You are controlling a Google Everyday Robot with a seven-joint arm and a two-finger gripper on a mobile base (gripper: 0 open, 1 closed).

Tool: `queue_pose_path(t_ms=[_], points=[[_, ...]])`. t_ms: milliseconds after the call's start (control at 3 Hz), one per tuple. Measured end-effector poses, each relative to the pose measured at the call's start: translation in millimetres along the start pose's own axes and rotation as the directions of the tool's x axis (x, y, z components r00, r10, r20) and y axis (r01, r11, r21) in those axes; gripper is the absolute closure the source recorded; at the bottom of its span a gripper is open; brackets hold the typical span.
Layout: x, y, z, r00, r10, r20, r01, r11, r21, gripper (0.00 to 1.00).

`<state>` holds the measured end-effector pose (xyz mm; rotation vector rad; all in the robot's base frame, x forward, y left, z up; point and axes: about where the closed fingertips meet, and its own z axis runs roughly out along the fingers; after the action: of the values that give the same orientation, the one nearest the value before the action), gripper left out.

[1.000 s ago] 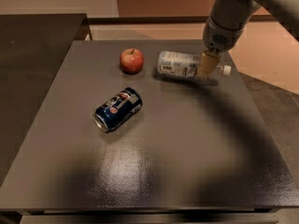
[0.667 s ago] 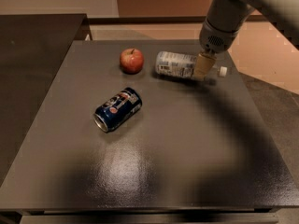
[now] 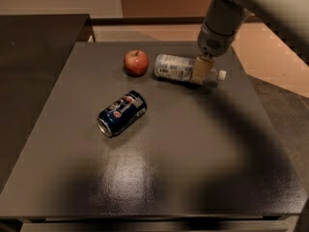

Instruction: Move blue plastic bottle near apple

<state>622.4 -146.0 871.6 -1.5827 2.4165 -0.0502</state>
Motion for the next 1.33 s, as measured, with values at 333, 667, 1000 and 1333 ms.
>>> queue_pose_path(t_ms=[333,667,1000,1333], points=[[-4.1,0.7,4.5,1.0,-0.001,-0.001,0.001,1.0,-0.007,0.59],[-8.0,0.5,5.6,1.0,-0.002,0.002,0.002,1.0,-0.003,0.36],[-8.3,0.6,7.4,1.0,-0.003,0.001,0.003,1.0,-0.004,0.12],[-8.8,0.6,9.0,1.0,-0.004,0.001,0.004,1.0,-0.005,0.0]])
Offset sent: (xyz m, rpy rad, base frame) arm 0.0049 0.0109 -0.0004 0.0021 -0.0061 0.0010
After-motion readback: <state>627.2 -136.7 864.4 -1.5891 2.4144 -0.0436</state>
